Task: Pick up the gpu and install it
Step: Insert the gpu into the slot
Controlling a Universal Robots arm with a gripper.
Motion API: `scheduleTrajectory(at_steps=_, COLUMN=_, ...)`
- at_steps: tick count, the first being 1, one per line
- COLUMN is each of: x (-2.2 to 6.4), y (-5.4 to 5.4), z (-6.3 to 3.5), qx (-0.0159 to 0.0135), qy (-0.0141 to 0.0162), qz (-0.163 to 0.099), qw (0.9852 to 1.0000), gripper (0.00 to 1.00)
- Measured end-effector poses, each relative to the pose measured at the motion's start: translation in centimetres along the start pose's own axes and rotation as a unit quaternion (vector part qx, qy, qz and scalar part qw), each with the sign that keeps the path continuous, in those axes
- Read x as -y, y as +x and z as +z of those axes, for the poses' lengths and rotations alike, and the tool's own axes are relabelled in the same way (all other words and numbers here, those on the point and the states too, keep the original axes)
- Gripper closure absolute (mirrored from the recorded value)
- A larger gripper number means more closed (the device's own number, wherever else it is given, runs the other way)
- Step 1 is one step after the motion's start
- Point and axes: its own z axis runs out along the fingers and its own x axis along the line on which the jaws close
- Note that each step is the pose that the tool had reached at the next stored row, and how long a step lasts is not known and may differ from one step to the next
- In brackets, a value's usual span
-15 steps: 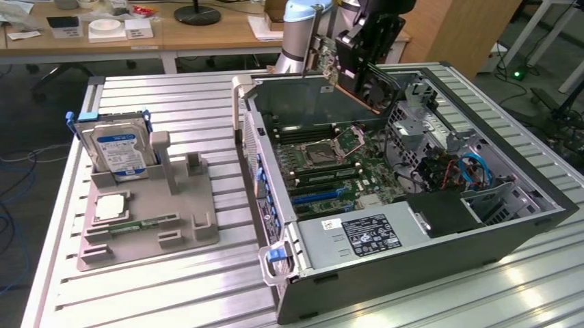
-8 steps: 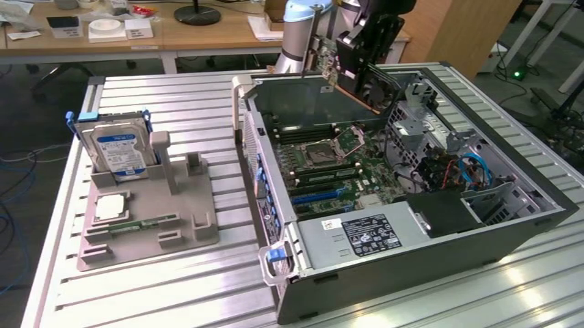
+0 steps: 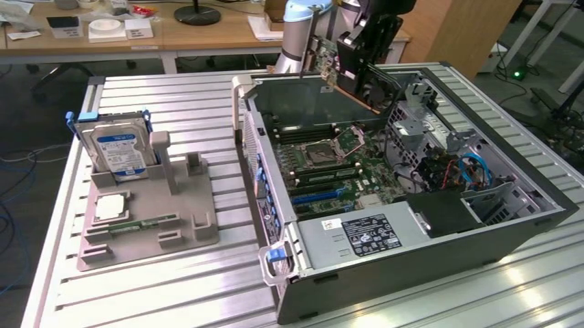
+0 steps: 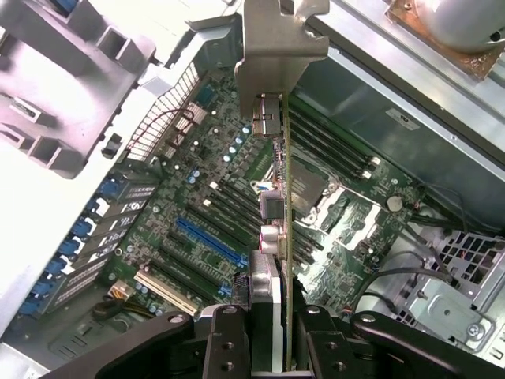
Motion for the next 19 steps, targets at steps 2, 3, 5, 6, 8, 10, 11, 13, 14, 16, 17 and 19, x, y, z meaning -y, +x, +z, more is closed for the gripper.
scheduleTrajectory(at_steps=2, x=0.00, y=0.05, z=0.00, qx=-0.0003, qy=-0.0001, qz=-0.005, qw=1.0000, gripper=0.72)
scheduleTrajectory(at_steps=3, x=0.00, y=0.05, z=-0.01, qx=-0.0005, qy=-0.0002, qz=-0.009, qw=1.0000, gripper=0.72)
scheduleTrajectory(at_steps=5, x=-0.01, y=0.06, z=-0.01, qx=-0.0009, qy=-0.0004, qz=-0.017, qw=0.9999, gripper=0.72)
scheduleTrajectory(at_steps=6, x=-0.01, y=0.07, z=-0.01, qx=-0.0012, qy=-0.0005, qz=-0.022, qw=0.9998, gripper=0.72)
scheduleTrajectory(at_steps=8, x=-0.01, y=0.07, z=-0.01, qx=-0.0018, qy=-0.0008, qz=-0.033, qw=0.9994, gripper=0.72)
scheduleTrajectory(at_steps=10, x=-0.01, y=0.07, z=-0.01, qx=-0.0025, qy=-0.0011, qz=-0.047, qw=0.9989, gripper=0.72)
scheduleTrajectory(at_steps=11, x=-0.01, y=0.07, z=-0.01, qx=-0.0028, qy=-0.0013, qz=-0.054, qw=0.9985, gripper=0.72)
scheduleTrajectory(at_steps=13, x=-0.01, y=0.06, z=0.00, qx=-0.0035, qy=-0.0017, qz=-0.069, qw=0.9976, gripper=0.72)
scheduleTrajectory(at_steps=14, x=-0.01, y=0.06, z=-0.01, qx=-0.0039, qy=-0.0018, qz=-0.076, qw=0.9971, gripper=0.72)
scheduleTrajectory(at_steps=16, x=-0.01, y=0.06, z=-0.01, qx=-0.0047, qy=-0.0022, qz=-0.090, qw=0.9959, gripper=0.72)
scheduleTrajectory(at_steps=17, x=-0.01, y=0.06, z=0.00, qx=-0.0050, qy=-0.0024, qz=-0.097, qw=0.9952, gripper=0.72)
scheduleTrajectory(at_steps=19, x=-0.01, y=0.07, z=0.00, qx=-0.0057, qy=-0.0027, qz=-0.110, qw=0.9939, gripper=0.72)
